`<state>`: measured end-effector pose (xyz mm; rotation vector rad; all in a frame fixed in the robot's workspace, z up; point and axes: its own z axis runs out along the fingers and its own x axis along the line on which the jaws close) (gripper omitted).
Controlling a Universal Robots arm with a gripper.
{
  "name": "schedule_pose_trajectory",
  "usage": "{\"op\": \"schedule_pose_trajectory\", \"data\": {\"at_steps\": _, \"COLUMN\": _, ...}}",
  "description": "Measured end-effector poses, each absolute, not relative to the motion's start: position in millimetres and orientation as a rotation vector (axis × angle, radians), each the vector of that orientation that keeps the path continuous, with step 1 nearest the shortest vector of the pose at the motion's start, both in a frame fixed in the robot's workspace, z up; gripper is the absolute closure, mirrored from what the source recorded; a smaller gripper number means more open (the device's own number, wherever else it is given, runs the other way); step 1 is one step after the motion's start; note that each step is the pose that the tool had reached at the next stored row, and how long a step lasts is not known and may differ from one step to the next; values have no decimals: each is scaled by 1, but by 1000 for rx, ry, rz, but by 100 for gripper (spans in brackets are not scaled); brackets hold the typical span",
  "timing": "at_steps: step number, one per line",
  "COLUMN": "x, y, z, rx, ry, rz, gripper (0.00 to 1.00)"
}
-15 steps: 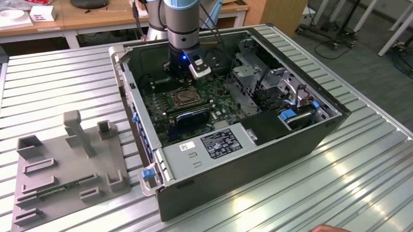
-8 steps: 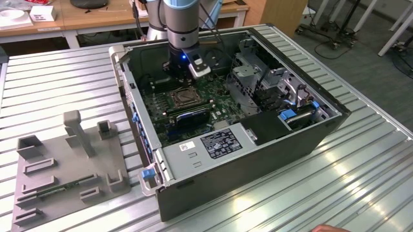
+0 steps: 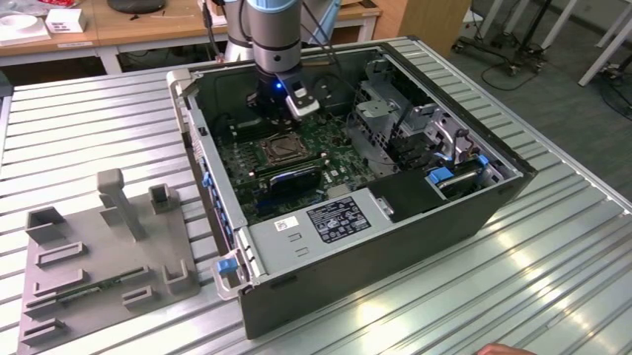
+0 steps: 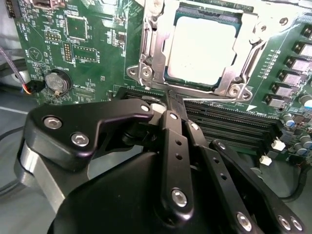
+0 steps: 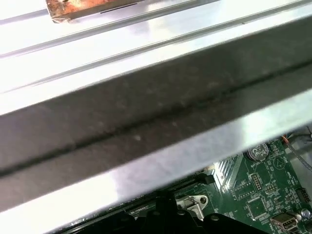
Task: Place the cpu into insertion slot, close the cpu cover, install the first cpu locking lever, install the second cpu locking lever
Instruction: 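Install the first cpu locking lever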
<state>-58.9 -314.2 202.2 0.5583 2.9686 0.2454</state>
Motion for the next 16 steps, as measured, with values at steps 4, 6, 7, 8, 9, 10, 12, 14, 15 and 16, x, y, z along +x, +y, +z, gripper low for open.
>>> {"op": "schedule_pose_trajectory", "data": {"at_steps": 4, "x": -61, "y": -313, "z": 202, "rx": 557, "ry": 2965, "rz": 246, "gripper": 89}}
{"op": "schedule_pose_trajectory", "data": {"at_steps": 6, "x": -62, "y": -313, "z": 202, "rx": 557, "ry": 2964, "rz": 247, "gripper": 89}}
{"op": "schedule_pose_trajectory", "data": {"at_steps": 7, "x": -63, "y": -313, "z": 202, "rx": 557, "ry": 2964, "rz": 247, "gripper": 89}}
{"op": "schedule_pose_trajectory", "data": {"at_steps": 8, "x": -63, "y": -312, "z": 202, "rx": 557, "ry": 2963, "rz": 247, "gripper": 89}}
{"op": "schedule_pose_trajectory", "data": {"at_steps": 9, "x": -63, "y": -312, "z": 202, "rx": 557, "ry": 2963, "rz": 247, "gripper": 89}}
{"op": "schedule_pose_trajectory", "data": {"at_steps": 10, "x": -63, "y": -312, "z": 202, "rx": 557, "ry": 2962, "rz": 247, "gripper": 89}}
{"op": "schedule_pose_trajectory", "data": {"at_steps": 12, "x": -64, "y": -312, "z": 202, "rx": 557, "ry": 2961, "rz": 247, "gripper": 89}}
{"op": "schedule_pose_trajectory", "data": {"at_steps": 14, "x": -64, "y": -311, "z": 202, "rx": 557, "ry": 2960, "rz": 247, "gripper": 89}}
{"op": "schedule_pose_trajectory", "data": {"at_steps": 15, "x": -64, "y": -311, "z": 202, "rx": 557, "ry": 2960, "rz": 247, "gripper": 89}}
{"op": "schedule_pose_trajectory", "data": {"at_steps": 16, "x": -64, "y": -311, "z": 202, "rx": 557, "ry": 2960, "rz": 247, "gripper": 89}}
